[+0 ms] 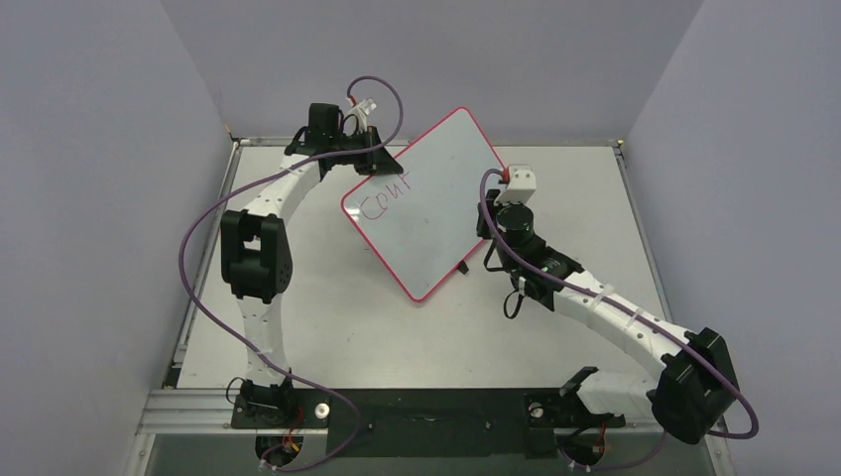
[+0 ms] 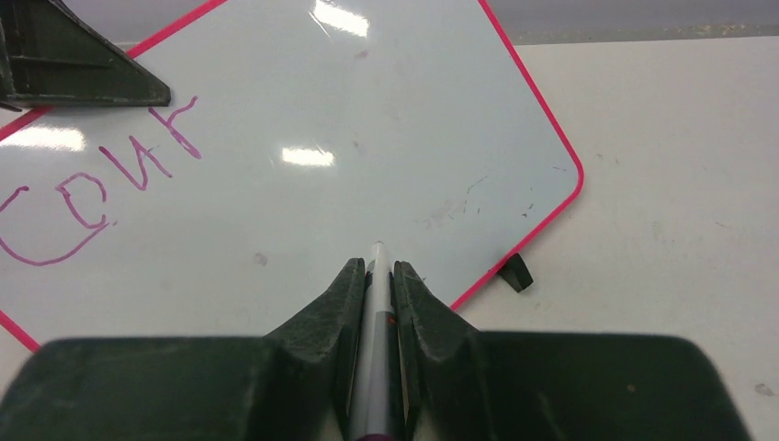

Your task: Write a sentence on the whiteboard

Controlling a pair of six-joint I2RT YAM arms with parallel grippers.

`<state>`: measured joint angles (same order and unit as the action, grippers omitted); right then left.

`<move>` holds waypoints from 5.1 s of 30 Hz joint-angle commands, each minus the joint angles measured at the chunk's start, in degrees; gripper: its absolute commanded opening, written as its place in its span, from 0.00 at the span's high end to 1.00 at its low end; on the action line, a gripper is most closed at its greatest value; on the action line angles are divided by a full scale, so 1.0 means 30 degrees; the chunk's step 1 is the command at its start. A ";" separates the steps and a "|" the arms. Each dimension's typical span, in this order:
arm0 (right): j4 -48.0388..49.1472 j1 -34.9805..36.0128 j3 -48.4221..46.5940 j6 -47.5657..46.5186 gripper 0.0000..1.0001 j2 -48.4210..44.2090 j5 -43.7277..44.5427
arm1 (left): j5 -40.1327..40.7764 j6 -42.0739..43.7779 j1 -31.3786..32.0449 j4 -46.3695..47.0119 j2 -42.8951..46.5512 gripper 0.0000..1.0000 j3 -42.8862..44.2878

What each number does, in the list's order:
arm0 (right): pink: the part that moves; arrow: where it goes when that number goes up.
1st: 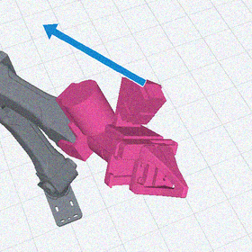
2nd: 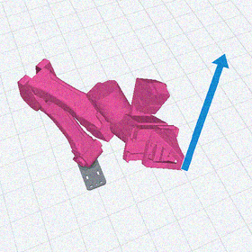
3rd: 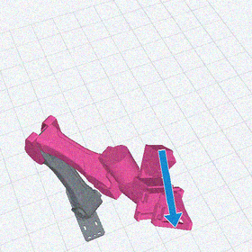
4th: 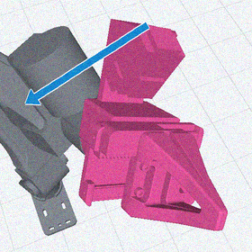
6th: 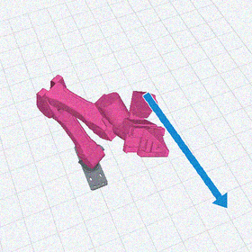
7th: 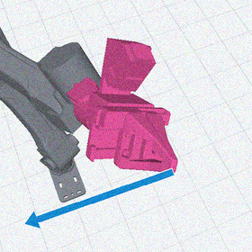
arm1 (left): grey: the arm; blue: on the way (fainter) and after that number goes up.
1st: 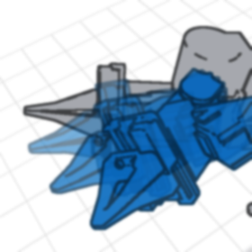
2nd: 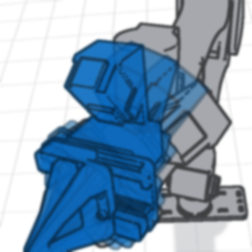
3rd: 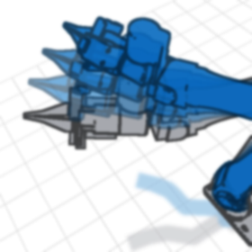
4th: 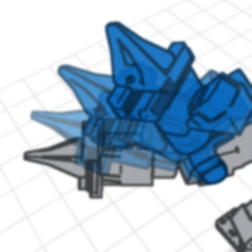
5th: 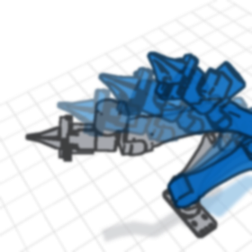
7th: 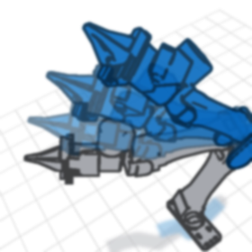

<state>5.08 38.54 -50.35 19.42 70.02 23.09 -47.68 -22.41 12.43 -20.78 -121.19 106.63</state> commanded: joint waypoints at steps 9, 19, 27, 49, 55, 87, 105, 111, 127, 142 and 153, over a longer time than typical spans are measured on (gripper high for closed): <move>0.0759 -0.1207 0.0438 -0.0081 1.00 -0.1828 -0.2238 | 0.2139 0.1565 0.0334 0.0817 0.0516 1.00 0.0384; 0.1577 -0.1423 0.0958 0.0642 1.00 -0.2282 -0.3226 | 0.2251 0.1763 0.0516 0.0547 0.0340 1.00 0.0623; 0.2434 -0.2855 0.1370 0.1769 1.00 -0.2013 -0.5616 | 0.2314 0.1963 0.0600 0.0362 0.0421 1.00 0.0551; 0.4283 -0.2854 0.1370 0.2137 1.00 -0.0592 -0.7434 | 0.1912 0.2184 0.1184 -0.0001 -0.0127 1.00 0.1238; 0.4865 -0.1896 -0.0364 0.2711 1.00 0.1473 -0.7498 | 0.1963 0.2196 0.1269 -0.0043 -0.0023 1.00 0.1125; 0.5131 -0.2599 -0.8508 0.3627 1.00 0.9943 -0.7547 | 0.1827 0.2330 0.1307 0.0011 0.0200 1.00 0.0933; 0.4664 -0.2531 -0.9374 0.3648 1.00 1.1044 -0.8238 | 0.1824 0.2279 0.1322 0.0070 0.0196 1.00 0.0889; 0.4695 -0.2360 -0.9237 0.3615 1.00 1.1112 -0.8557 | 0.1853 0.2299 0.1309 0.0043 0.0280 1.00 0.0827; 0.4337 -0.2243 -0.7994 0.3170 1.00 1.0573 -0.8959 | 0.1915 0.2373 0.1256 -0.0018 0.0276 1.00 0.0886; 0.3086 -0.2648 -0.8406 0.2822 1.00 1.0580 -0.7889 | 0.1895 0.2380 0.1221 -0.0020 0.0362 1.00 0.0831; 0.2266 -0.2672 -1.0773 0.2698 1.00 1.1935 -0.8281 | 0.1928 0.2388 0.1252 0.0003 0.0322 1.00 0.0841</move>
<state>12.88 30.72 -79.29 28.53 104.38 -1.48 -44.42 -20.78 14.55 -21.56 -121.19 108.60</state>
